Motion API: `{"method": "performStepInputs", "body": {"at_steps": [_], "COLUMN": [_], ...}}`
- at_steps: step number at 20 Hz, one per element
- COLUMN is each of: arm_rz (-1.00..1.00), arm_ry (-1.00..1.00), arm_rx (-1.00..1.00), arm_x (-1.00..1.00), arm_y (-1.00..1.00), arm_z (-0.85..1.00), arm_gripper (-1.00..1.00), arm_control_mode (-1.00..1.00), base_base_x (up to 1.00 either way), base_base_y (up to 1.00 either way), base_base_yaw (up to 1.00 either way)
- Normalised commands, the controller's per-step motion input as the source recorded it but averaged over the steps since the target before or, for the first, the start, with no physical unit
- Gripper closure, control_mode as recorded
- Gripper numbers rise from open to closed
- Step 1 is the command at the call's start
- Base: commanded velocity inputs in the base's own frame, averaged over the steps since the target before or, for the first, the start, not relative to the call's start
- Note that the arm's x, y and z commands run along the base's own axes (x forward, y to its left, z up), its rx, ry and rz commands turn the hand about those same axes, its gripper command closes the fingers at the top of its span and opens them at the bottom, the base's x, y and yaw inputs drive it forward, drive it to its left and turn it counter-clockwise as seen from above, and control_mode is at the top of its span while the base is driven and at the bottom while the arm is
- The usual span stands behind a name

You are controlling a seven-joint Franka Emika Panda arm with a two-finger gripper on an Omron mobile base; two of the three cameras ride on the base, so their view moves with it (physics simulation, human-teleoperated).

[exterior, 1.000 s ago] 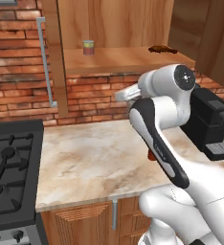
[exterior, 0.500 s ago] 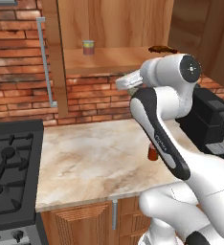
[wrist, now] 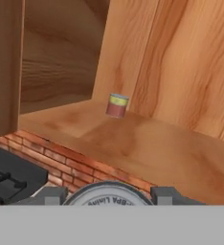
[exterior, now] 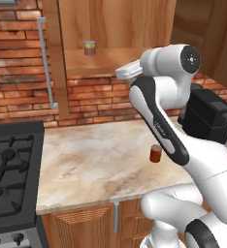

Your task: Pick the cans from the counter and place them in their designated side in the cabinet.

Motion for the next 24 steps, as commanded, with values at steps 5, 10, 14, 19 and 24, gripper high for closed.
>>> {"method": "performStepInputs", "body": {"at_steps": [5, 10, 14, 19, 24], "arm_rz": [0.02, 0.01, 0.03, 0.04, 0.03], "arm_ry": [-0.01, 0.0, 0.0, 0.0, 0.0], "arm_rx": [0.0, 0.0, 0.0, 0.0, 0.0], "arm_x": [0.33, 0.36, 0.39, 0.4, 0.42], "arm_y": [0.0, 0.0, 0.0, 0.0, 0.04], "arm_z": [0.15, 0.1, 0.03, 0.03, 0.0], "arm_gripper": [1.0, 1.0, 1.0, 1.0, 1.0], "arm_control_mode": [-1.0, -1.0, -1.0, -1.0, -1.0], "base_base_x": [0.0, 0.0, 0.0, 0.0, 0.0], "base_base_y": [0.0, 0.0, 0.0, 0.0, 0.0], "base_base_yaw": [0.0, 0.0, 0.0, 0.0, 0.0]}}
